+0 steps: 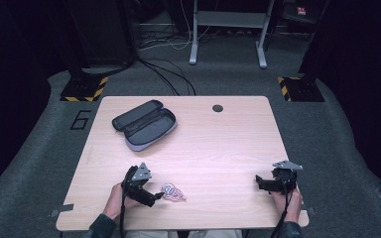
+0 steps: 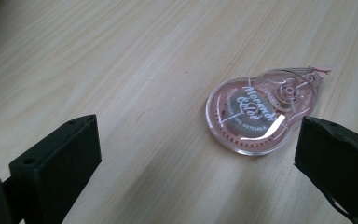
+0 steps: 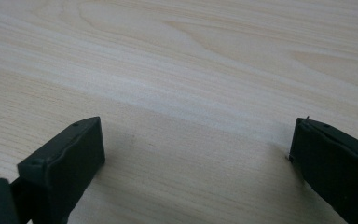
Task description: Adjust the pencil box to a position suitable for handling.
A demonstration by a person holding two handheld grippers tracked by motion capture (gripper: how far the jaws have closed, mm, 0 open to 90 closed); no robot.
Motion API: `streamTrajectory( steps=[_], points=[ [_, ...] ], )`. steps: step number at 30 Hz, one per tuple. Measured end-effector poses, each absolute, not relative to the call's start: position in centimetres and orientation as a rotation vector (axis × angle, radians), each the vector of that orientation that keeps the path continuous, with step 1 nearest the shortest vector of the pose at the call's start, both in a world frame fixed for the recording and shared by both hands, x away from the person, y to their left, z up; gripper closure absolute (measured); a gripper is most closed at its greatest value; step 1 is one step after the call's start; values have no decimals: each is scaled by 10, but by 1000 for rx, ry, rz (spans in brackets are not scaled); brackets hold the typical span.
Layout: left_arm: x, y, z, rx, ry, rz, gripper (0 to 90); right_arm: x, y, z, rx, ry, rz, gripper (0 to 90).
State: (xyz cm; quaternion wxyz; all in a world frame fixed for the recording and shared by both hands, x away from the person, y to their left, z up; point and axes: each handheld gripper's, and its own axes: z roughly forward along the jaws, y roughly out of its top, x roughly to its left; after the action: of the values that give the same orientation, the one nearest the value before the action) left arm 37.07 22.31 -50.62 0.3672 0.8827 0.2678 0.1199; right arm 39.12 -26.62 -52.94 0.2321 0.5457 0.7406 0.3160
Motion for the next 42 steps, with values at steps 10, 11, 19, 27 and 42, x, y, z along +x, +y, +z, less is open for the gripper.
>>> streamTrajectory(
  steps=[10,11,19,27,42],
  points=[
    [376,203,-513,2304,600,235,18,391,-266,-529,1501,2032,871,32],
    [376,202,-514,2300,598,242,25,391,-266,-529,1502,2031,872,32],
    [375,192,-517,2305,521,202,93,391,-266,-529,1501,2033,871,32],
    [375,185,-518,2295,465,204,224,391,-266,-529,1501,2033,871,33],
    [369,184,-520,2305,461,236,362,391,-266,-529,1502,2031,872,34]
  ],
)
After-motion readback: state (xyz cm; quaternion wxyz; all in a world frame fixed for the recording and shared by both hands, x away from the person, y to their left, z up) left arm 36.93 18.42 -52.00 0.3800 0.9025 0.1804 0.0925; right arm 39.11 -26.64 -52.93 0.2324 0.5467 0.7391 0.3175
